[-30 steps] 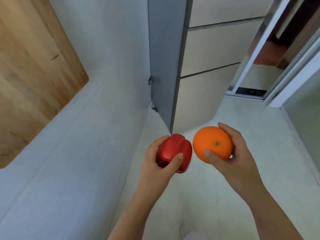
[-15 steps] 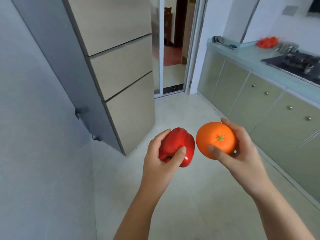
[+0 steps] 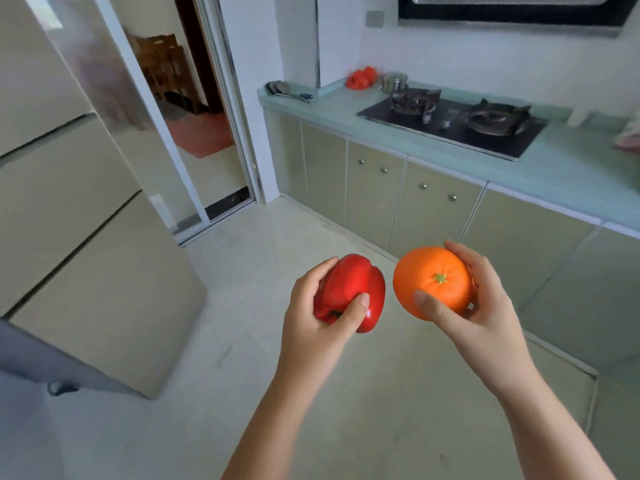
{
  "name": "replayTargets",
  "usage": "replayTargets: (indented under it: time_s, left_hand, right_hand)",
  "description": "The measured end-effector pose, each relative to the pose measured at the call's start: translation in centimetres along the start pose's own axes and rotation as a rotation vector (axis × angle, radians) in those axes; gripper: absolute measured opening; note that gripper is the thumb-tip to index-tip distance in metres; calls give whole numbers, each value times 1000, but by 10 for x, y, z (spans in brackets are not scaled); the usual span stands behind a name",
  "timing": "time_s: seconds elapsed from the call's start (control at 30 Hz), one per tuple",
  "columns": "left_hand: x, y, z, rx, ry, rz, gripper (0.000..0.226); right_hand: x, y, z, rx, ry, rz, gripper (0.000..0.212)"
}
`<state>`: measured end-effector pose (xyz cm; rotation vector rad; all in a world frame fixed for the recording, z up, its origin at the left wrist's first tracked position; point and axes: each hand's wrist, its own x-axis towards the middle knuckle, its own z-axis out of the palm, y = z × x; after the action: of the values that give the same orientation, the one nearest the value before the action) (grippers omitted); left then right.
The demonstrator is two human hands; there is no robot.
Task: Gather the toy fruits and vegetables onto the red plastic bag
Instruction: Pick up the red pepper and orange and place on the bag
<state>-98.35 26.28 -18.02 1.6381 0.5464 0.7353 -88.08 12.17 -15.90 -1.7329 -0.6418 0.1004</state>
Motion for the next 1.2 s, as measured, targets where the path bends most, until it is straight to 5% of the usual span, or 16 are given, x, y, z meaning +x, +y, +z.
replayTargets:
  time_s: [0.37,0.87,1.2]
  left_hand:
    - [93,-5,160,-47,-319,27,58]
    - [240,-19,259,-122,-873,83,58]
    - [218,-12,351,-211,-1268,86,57]
  right_hand:
    - [79,67,-106,-32,246,120,68]
    - [158,83,-124,-178,725,282,73]
    - [119,83,-158,-242,1084,427,69]
